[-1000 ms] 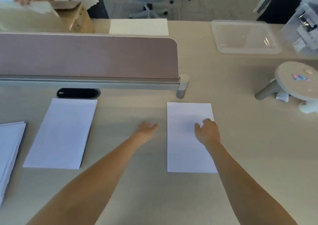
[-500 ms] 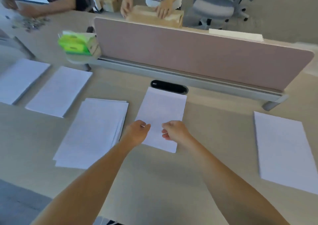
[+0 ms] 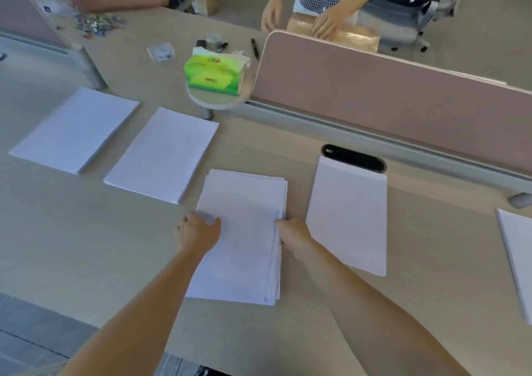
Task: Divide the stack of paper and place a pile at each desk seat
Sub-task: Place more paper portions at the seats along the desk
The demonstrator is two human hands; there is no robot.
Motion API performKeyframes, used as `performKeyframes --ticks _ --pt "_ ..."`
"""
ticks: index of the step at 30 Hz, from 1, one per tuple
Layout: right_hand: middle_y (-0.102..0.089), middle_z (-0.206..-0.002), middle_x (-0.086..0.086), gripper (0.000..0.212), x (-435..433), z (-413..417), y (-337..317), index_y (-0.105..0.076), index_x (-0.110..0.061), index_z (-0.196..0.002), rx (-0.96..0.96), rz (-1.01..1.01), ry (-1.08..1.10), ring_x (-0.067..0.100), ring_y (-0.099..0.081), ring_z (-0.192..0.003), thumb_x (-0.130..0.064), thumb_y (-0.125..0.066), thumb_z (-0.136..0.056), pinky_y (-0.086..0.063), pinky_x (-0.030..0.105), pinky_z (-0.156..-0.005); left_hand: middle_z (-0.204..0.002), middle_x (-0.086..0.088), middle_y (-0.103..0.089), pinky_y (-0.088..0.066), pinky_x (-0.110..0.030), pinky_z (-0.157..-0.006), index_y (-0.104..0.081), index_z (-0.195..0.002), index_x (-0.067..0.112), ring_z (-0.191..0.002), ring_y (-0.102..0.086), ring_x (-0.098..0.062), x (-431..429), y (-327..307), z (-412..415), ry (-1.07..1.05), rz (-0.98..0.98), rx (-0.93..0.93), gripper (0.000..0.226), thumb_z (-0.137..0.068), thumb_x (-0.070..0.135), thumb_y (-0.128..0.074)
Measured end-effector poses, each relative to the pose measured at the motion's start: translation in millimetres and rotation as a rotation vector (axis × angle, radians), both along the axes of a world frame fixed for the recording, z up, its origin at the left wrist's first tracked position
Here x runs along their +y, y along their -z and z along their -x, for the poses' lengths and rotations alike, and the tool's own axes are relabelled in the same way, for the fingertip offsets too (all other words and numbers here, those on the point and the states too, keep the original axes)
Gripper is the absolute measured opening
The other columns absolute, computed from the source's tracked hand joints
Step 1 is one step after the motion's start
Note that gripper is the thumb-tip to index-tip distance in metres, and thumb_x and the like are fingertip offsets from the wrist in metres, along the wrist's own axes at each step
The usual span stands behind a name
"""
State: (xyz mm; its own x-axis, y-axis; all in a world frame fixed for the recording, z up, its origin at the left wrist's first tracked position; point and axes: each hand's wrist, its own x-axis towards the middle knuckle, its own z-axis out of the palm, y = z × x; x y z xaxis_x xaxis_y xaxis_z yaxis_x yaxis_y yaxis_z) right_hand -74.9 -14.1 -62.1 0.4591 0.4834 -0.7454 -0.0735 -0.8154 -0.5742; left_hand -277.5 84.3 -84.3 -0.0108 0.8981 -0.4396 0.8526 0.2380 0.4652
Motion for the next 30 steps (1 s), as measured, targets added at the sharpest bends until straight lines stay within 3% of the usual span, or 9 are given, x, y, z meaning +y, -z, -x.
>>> performKeyframes --ticks 4,10,12,14,16,19,23,28,30 --pt "-0.057 -0.073 -0.001 0.009 8.6 26.6 -45.4 -0.058 -0.011 -0.082 -0.097 -0.003 -0.014 0.016 -0.054 -0.062 -0.018 -0.055 -0.086 -0.038 0.023 -0.051 -0.127 -0.015 -0.057 -0.047 -0.041 -0.095 -0.047 -0.129 0.005 -0.115 -0.056 -0.036 0.0 -8.8 -3.8 -0.077 0.104 -0.19 0.062 -0.083 0.043 -0.065" --pt "-0.046 -0.069 0.001 0.025 21.6 43.8 -50.0 -0.044 -0.012 -0.068 -0.216 0.086 -0.139 0.016 -0.047 -0.057 -0.029 -0.049 -0.085 -0.036 0.024 -0.048 -0.136 -0.017 -0.052 -0.044 -0.042 -0.102 -0.04 -0.138 0.004 -0.123 -0.052 -0.036 -2.7 -17.5 -10.7 -0.081 0.142 -0.199 0.069 -0.085 0.042 -0.063" --pt "-0.05 -0.079 0.003 0.027 24.3 50.1 -50.3 -0.041 -0.014 -0.065 -0.25 0.108 -0.182 0.019 -0.049 -0.062 -0.034 -0.047 -0.083 -0.032 0.024 -0.047 -0.138 -0.018 -0.05 -0.043 -0.043 -0.103 -0.037 -0.14 0.004 -0.125 -0.05 -0.037 -6.5 -21.1 -13.4 -0.062 0.13 -0.177 0.069 -0.086 0.04 -0.062" --pt "-0.056 -0.104 0.006 0.03 27.3 55.6 -47.2 -0.056 -0.012 -0.087 -0.267 0.106 -0.201 0.027 -0.057 -0.092 -0.039 -0.046 -0.08 -0.038 0.027 -0.058 -0.139 -0.017 -0.049 -0.042 -0.042 -0.104 -0.036 -0.142 0.006 -0.126 -0.049 -0.036 -8.3 -21.5 -15.5 -0.05 0.114 -0.163 0.069 -0.087 0.039 -0.061" --pt "-0.047 -0.122 0.007 0.04 30.3 59.2 -44.5 -0.053 -0.012 -0.112 -0.221 0.092 -0.159 0.03 -0.049 -0.113 -0.038 -0.05 -0.082 -0.04 0.031 -0.069 -0.139 -0.015 -0.048 -0.042 -0.041 -0.103 -0.035 -0.143 0.007 -0.127 -0.049 -0.035 -8.2 -23.6 -16.1 -0.057 0.116 -0.149 0.069 -0.087 0.039 -0.06" --pt "-0.047 -0.123 0.009 0.039 32.4 58.6 -40.1 -0.047 -0.012 -0.112 -0.042 -0.001 0.016 0.024 -0.058 -0.094 -0.033 -0.058 -0.081 -0.044 0.027 -0.059 -0.134 -0.014 -0.052 -0.047 -0.041 -0.099 -0.038 -0.14 0.008 -0.12 -0.054 -0.035 -6.2 -26.4 -14.5 -0.094 0.143 -0.171 0.068 -0.084 0.042 -0.059" --pt "-0.057 -0.093 0.002 0.041 30.9 53.3 -35.5 -0.046 -0.007 -0.121 0.063 -0.06 0.141 0.015 -0.055 -0.073 -0.023 -0.058 -0.086 -0.041 0.025 -0.054 -0.125 -0.014 -0.058 -0.052 -0.046 -0.092 -0.042 -0.135 0.009 -0.111 -0.059 -0.035 -2.4 -29.8 -11.9 -0.13 0.173 -0.193 0.069 -0.079 0.044 -0.058" --pt "-0.058 -0.083 -0.001 0.03 28.7 44.3 -34.1 -0.058 -0.004 -0.117 0.097 -0.068 0.178 0.013 -0.053 -0.067 -0.014 -0.055 -0.089 -0.038 0.022 -0.053 -0.122 -0.011 -0.058 -0.052 -0.046 -0.092 -0.045 -0.131 0.01 -0.108 -0.06 -0.034 -1.7 -31.0 -8.2 -0.137 0.164 -0.177 0.063 -0.079 0.043 -0.059" --pt "-0.066 -0.092 0.008 0.03 27.5 40.3 -35.3 -0.062 0.001 -0.118 0.108 -0.065 0.186 0.02 -0.061 -0.077 -0.009 -0.056 -0.09 -0.038 0.021 -0.052 -0.123 -0.013 -0.058 -0.051 -0.046 -0.093 -0.045 -0.131 0.009 -0.109 -0.059 -0.035 1.6 -29.1 -7.2 -0.144 0.161 -0.167 0.064 -0.079 0.044 -0.059"
